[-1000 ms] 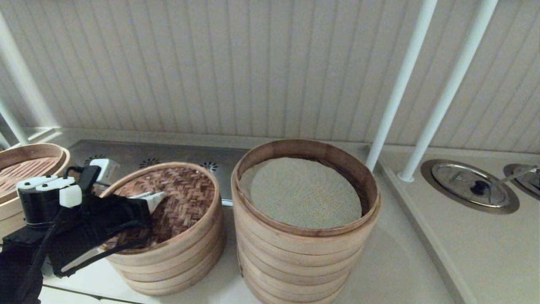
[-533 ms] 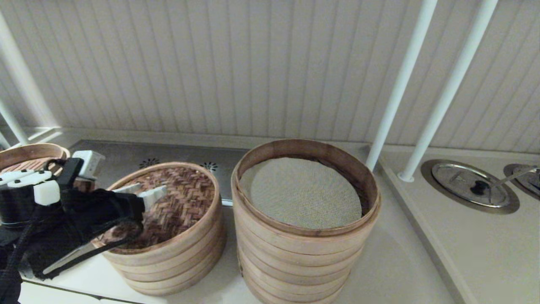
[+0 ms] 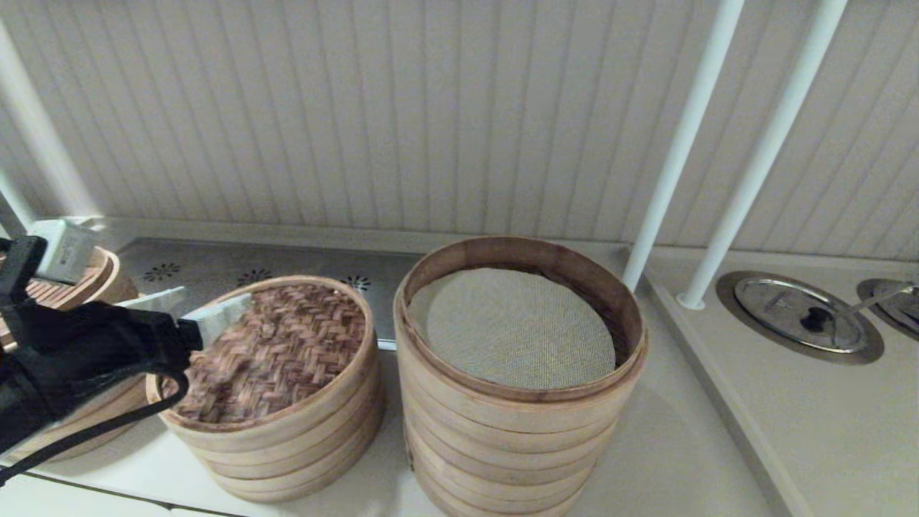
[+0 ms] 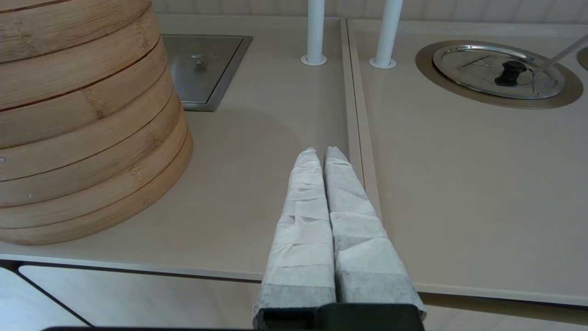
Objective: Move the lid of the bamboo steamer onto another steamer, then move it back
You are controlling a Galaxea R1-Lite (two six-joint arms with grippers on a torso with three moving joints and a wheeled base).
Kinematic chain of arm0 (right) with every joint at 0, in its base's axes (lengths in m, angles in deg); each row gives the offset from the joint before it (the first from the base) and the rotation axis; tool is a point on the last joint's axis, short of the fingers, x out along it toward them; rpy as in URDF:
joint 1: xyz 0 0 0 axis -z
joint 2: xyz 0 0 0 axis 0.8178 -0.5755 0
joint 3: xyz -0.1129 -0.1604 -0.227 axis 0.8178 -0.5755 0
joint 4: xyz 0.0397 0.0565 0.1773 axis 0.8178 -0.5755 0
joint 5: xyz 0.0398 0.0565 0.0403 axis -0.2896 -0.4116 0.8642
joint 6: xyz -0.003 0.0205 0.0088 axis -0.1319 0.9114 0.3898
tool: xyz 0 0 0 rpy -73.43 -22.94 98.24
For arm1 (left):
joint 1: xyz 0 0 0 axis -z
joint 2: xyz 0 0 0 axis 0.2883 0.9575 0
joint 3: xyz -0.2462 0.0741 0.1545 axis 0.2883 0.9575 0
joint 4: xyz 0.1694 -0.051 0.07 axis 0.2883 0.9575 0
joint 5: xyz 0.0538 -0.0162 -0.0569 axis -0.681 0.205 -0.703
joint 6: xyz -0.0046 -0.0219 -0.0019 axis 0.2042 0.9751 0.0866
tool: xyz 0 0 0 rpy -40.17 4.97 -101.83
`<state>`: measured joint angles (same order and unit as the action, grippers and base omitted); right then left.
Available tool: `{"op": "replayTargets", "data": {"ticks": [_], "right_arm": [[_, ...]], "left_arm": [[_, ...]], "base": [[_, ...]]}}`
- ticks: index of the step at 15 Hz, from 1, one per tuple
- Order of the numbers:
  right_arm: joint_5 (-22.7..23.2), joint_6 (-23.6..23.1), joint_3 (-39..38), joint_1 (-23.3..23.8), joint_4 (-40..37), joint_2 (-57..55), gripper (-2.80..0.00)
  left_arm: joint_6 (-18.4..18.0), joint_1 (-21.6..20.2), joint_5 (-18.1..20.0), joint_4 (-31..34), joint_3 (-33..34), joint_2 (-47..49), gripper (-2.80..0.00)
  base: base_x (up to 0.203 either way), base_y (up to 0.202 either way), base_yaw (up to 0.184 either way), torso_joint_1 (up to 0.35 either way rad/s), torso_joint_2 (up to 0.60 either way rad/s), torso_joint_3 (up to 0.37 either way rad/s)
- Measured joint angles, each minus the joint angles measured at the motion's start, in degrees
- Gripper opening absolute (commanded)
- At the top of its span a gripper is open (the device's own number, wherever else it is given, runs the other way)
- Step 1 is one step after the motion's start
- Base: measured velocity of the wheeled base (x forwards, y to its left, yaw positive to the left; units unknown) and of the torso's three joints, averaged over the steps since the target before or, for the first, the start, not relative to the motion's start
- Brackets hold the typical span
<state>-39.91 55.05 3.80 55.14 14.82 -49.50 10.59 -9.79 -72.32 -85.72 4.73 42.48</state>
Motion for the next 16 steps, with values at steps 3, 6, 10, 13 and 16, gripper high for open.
{"op": "replayTargets", "data": {"ticks": [3, 6, 10, 13, 16], "right_arm": [[-0.02, 0.00, 0.00, 0.00, 0.00, 0.00, -2.80], [0.00, 0.00, 0.00, 0.00, 0.00, 0.00, -2.80], [-0.02, 0.00, 0.00, 0.00, 0.00, 0.00, -2.80], [-0.02, 0.00, 0.00, 0.00, -0.01, 0.00, -2.80], [-0.02, 0.00, 0.00, 0.00, 0.00, 0.00, -2.80]], "left_arm": [[-1.50, -1.10, -0.06, 9.13, -2.15, -7.73, -0.42], [-4.15, -1.70, -1.79, 16.51, -2.81, -15.83, -2.80], [-5.07, -1.82, -3.86, 26.54, -2.99, -25.83, -2.80], [-5.48, -1.82, -4.95, 33.00, -3.03, -32.90, -2.80], [-5.94, -1.80, -6.66, 39.91, -3.02, -40.34, -2.80]], "base": [[0.000, 0.000, 0.000, 0.000, 0.00, 0.000], [0.000, 0.000, 0.000, 0.000, 0.00, 0.000], [0.000, 0.000, 0.000, 0.000, 0.00, 0.000], [0.000, 0.000, 0.000, 0.000, 0.00, 0.000], [0.000, 0.000, 0.000, 0.000, 0.00, 0.000]]}}
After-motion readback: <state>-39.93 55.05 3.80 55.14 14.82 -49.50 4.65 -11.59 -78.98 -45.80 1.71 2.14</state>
